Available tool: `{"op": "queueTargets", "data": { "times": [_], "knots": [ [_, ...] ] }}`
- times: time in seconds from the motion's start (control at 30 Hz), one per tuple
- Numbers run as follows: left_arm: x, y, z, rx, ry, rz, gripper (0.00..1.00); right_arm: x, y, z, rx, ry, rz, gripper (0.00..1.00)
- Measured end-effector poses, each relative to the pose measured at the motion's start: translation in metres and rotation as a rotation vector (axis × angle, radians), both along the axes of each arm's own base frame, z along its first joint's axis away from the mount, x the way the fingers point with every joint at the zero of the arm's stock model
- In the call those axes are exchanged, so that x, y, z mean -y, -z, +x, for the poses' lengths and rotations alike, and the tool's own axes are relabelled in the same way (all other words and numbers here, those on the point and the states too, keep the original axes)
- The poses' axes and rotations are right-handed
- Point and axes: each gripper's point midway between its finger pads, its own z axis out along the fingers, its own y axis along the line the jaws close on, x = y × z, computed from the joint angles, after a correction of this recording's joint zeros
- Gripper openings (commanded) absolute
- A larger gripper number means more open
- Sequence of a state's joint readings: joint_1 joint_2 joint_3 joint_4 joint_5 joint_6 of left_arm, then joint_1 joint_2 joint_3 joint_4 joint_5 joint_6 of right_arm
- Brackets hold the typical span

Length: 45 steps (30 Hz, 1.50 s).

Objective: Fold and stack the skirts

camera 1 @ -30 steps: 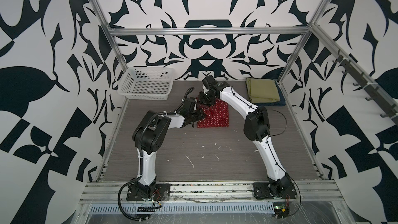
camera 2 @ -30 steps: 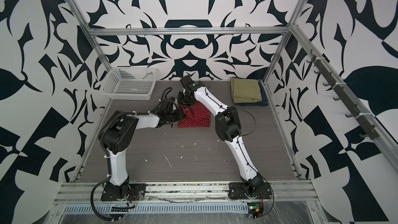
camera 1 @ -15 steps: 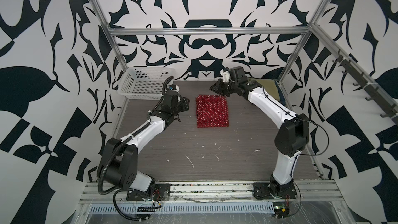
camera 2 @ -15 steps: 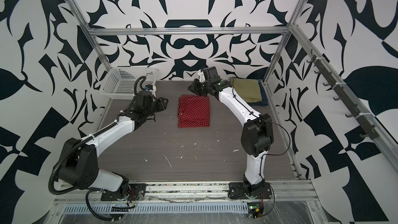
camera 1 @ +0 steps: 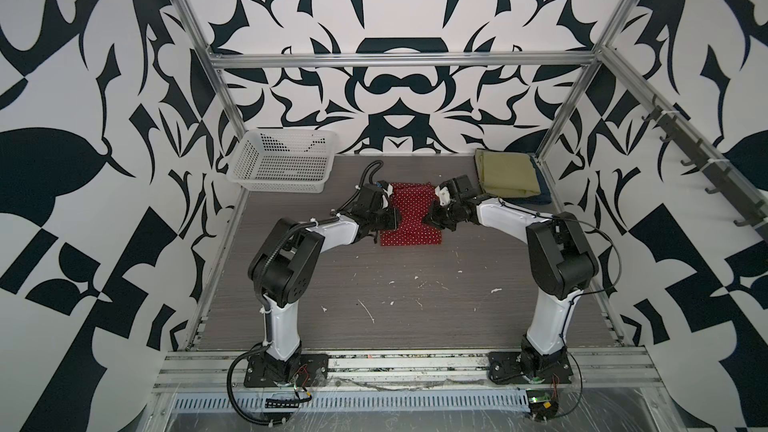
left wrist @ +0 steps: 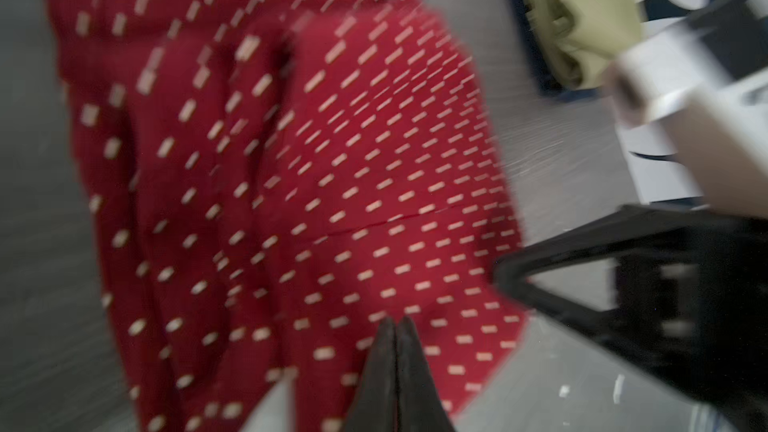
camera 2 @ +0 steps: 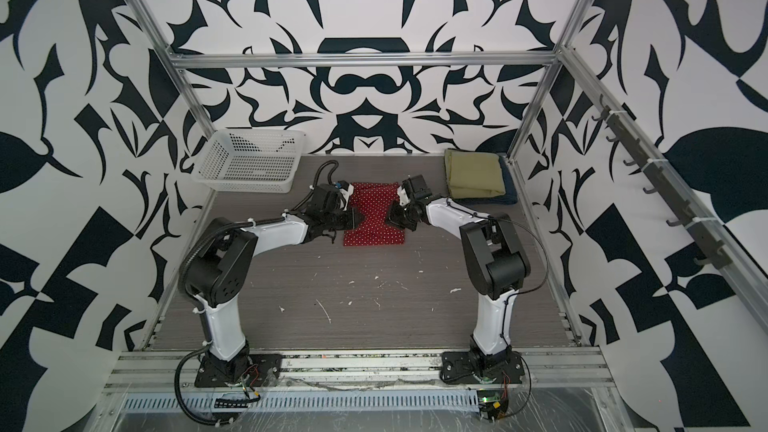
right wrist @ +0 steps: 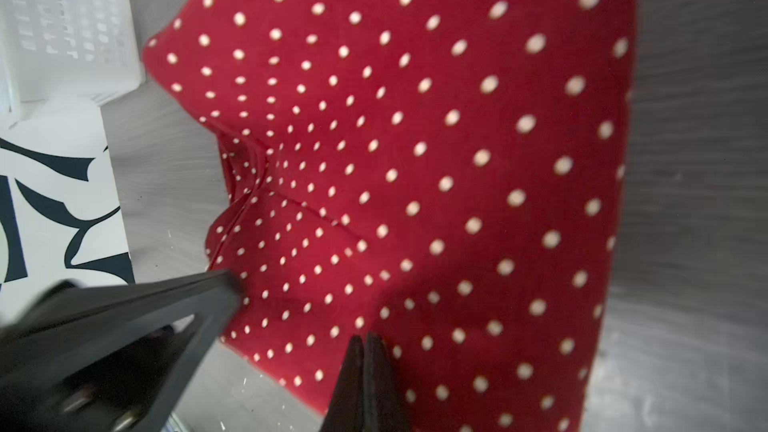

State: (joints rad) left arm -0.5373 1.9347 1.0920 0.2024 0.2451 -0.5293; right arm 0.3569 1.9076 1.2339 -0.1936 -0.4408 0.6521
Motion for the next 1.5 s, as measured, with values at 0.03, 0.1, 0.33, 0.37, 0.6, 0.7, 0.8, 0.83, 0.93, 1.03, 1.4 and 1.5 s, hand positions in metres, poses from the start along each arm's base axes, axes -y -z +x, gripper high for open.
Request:
{"op": "queueTargets", "data": {
  "times": [0.03,0.1,0.33,0.37,0.6,0.7,0.8,0.83,0.93,1.03,1.4,1.5],
  "knots": [
    [-0.006,0.012,-0.002,-0.025,-0.010,0.007,0.05,0.002,0.004,0.001,0.002,0.002,-0.002,0.03],
    [-0.013,0.028,-0.007,-0.056,-0.019,-0.008,0.05,0.009,0.018,-0.003,-0.011,0.006,-0.012,0.03],
    [-0.017,0.027,-0.003,-0.034,-0.038,-0.040,0.07,0.017,0.034,-0.009,-0.004,0.002,-0.004,0.02],
    [-0.017,0.027,-0.003,-0.035,-0.040,-0.040,0.08,0.017,0.034,-0.009,-0.001,0.001,-0.004,0.02],
    [-0.025,-0.004,0.004,-0.014,-0.045,0.006,0.22,0.016,0.014,-0.006,0.011,-0.017,-0.009,0.04],
    [-0.019,-0.042,0.022,0.059,-0.035,-0.012,0.16,0.009,-0.017,0.010,0.066,-0.024,0.015,0.05],
    [-0.006,-0.082,0.049,0.143,-0.014,-0.040,0.15,0.002,-0.050,0.035,0.139,-0.027,0.050,0.04],
    [-0.002,-0.090,0.056,0.164,-0.008,-0.048,0.15,-0.001,-0.058,0.042,0.159,-0.030,0.062,0.04],
    [0.012,-0.099,0.081,0.211,0.010,-0.056,0.15,-0.008,-0.072,0.067,0.210,-0.028,0.079,0.04],
    [0.017,-0.073,0.100,0.188,0.014,-0.033,0.14,-0.008,-0.057,0.088,0.202,-0.011,0.068,0.04],
    [-0.015,0.010,0.148,0.031,-0.050,-0.011,0.14,0.000,0.022,0.119,0.091,0.043,0.042,0.04],
    [-0.027,0.009,0.153,0.026,-0.078,-0.004,0.20,-0.001,0.011,0.124,0.113,0.045,0.048,0.10]
  ]
}}
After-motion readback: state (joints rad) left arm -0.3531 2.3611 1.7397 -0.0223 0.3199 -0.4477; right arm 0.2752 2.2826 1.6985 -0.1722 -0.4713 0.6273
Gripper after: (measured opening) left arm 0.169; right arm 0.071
